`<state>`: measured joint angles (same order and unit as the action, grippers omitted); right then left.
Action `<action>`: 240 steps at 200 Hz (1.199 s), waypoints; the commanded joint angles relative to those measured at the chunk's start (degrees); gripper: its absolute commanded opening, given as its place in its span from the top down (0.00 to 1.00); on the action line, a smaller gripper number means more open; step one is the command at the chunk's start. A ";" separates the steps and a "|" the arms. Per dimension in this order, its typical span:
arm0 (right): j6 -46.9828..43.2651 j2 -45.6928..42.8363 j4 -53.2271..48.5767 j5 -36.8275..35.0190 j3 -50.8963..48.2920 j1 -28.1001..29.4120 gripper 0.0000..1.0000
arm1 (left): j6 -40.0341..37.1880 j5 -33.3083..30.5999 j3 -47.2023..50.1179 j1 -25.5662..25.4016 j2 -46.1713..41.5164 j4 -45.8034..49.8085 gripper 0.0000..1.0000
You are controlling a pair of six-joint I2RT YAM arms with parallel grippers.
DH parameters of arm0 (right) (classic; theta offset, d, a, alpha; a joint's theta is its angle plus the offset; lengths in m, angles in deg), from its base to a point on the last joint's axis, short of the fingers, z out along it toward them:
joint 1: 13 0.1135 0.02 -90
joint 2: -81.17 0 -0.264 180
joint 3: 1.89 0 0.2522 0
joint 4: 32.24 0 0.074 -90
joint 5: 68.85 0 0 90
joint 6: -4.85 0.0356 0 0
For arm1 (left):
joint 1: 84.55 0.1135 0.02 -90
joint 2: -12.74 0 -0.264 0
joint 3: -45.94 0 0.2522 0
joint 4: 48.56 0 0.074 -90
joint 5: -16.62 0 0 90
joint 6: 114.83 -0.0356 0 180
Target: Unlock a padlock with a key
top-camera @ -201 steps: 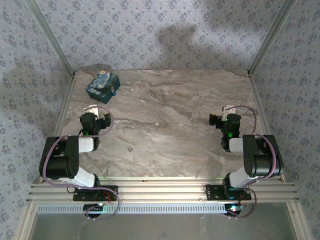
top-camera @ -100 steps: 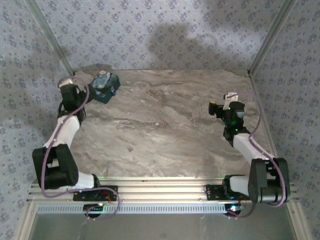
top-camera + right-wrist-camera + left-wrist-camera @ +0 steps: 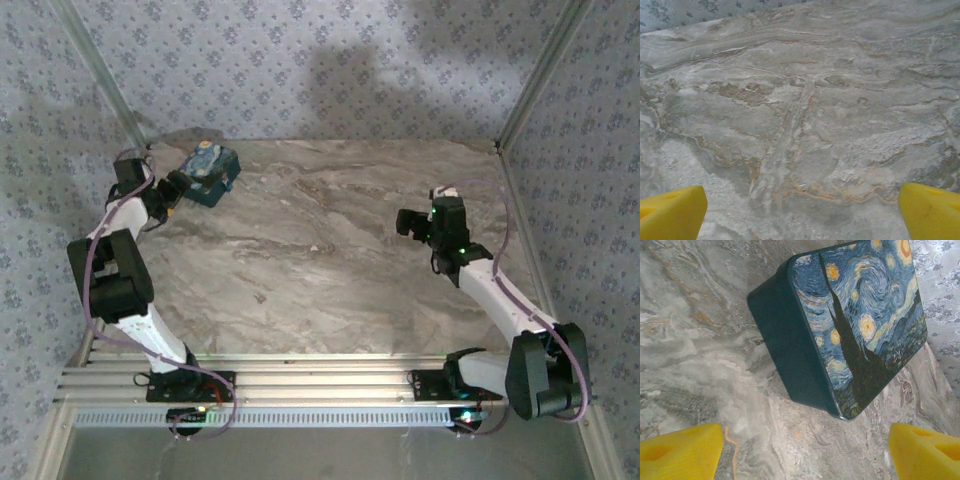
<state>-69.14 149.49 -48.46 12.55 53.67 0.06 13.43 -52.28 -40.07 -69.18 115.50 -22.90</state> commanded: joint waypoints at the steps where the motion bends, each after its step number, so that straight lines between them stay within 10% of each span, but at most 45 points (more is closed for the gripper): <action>1: 3.09 0.35 -2.51 -2.29 2.80 1.41 0.00 | 3.04 4.51 -3.17 0.44 2.22 -2.27 0.16; 92: 4.20 6.52 -6.26 -3.09 8.03 4.42 0.00 | 5.44 4.34 -14.13 -4.77 16.18 -0.68 0.31; 172: 4.23 2.33 -12.77 -3.48 10.06 6.34 0.00 | 5.16 4.34 1.50 -8.49 9.29 -3.90 0.44; 240: 7.61 -3.82 -21.12 -3.15 10.20 6.54 0.00 | 1.99 0.12 6.71 -26.98 4.48 -1.03 0.43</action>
<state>-64.02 147.65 -63.43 9.97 62.06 6.29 18.07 -49.76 -33.71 -88.26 118.96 -30.79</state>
